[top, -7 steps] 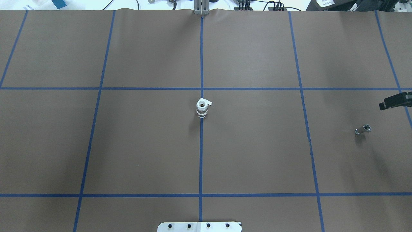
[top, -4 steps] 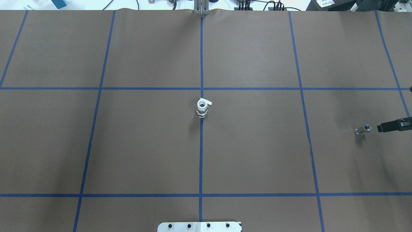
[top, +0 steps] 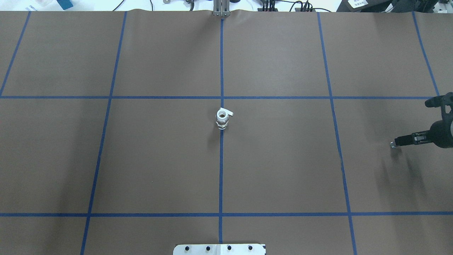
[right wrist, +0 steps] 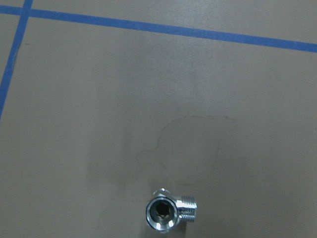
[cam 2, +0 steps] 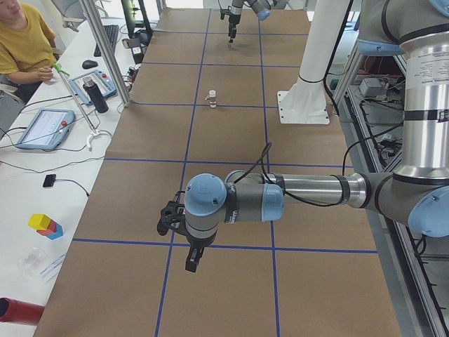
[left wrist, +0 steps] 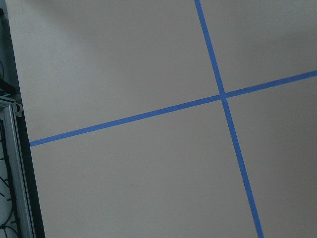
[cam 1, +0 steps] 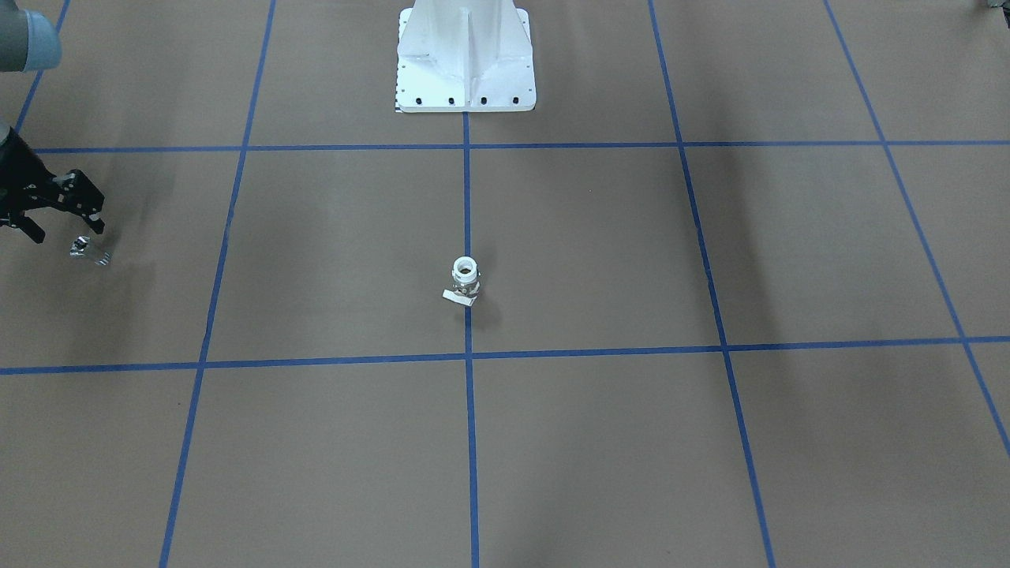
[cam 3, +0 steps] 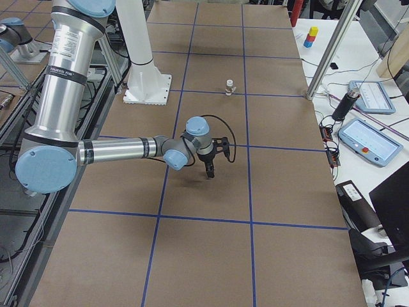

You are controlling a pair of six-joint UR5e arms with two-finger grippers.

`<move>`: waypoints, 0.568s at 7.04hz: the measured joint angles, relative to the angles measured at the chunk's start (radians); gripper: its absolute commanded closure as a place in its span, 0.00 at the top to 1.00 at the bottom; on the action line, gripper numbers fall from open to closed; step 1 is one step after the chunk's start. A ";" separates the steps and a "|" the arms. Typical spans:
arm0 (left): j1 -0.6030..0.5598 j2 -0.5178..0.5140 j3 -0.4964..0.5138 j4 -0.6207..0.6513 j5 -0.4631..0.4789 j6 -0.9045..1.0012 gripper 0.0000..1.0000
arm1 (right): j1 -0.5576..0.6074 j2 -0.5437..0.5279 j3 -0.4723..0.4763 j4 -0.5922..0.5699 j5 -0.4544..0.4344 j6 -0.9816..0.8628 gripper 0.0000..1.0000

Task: Assemble PPR valve and pipe with both arms
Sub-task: 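Reach the right gripper down and grasp the chrome valve body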

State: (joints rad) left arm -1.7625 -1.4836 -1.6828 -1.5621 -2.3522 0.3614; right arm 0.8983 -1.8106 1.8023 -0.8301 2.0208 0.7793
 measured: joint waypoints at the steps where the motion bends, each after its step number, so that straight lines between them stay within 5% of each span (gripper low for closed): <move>1: 0.000 0.009 0.001 -0.020 -0.010 -0.002 1.00 | -0.002 0.011 -0.009 0.002 0.000 0.000 0.55; 4: 0.000 0.014 0.002 -0.033 -0.015 -0.005 1.00 | -0.002 0.016 -0.014 -0.001 -0.001 -0.009 0.55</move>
State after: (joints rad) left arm -1.7625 -1.4699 -1.6813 -1.5948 -2.3668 0.3562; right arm 0.8959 -1.7948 1.7886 -0.8309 2.0197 0.7705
